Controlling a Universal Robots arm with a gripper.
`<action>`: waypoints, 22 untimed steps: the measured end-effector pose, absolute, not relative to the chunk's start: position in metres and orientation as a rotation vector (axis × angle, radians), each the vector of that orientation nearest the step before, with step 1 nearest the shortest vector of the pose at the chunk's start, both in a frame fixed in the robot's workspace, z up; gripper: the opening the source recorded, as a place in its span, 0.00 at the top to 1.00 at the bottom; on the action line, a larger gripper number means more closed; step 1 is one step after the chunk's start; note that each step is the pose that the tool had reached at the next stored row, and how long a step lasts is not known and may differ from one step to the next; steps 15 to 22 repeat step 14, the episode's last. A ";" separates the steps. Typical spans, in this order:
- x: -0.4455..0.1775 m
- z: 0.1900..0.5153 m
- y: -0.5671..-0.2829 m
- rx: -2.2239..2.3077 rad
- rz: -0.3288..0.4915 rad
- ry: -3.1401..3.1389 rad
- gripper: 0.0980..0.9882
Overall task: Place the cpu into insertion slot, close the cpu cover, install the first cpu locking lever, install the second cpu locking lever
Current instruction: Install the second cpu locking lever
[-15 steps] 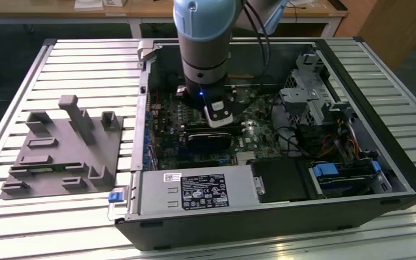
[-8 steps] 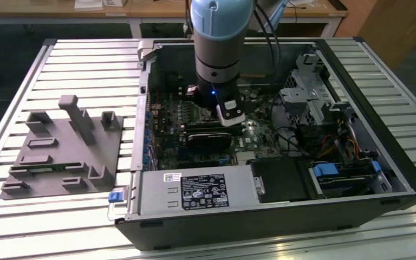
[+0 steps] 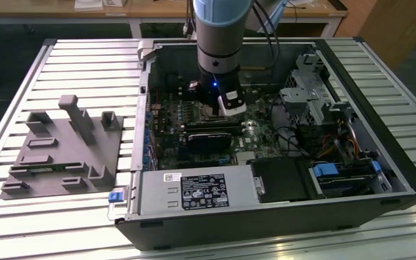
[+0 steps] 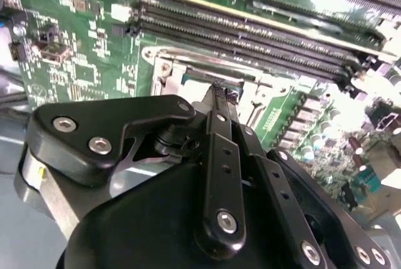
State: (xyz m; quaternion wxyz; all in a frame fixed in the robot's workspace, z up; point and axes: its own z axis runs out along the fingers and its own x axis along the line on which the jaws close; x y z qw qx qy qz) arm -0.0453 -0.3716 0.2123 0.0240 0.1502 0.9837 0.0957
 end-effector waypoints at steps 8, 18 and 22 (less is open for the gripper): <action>-0.045 0.212 -0.363 0.464 0.272 3.044 0.99; -0.045 0.212 -0.362 0.464 0.272 3.044 0.99; -0.045 0.212 -0.362 0.464 0.272 3.044 0.99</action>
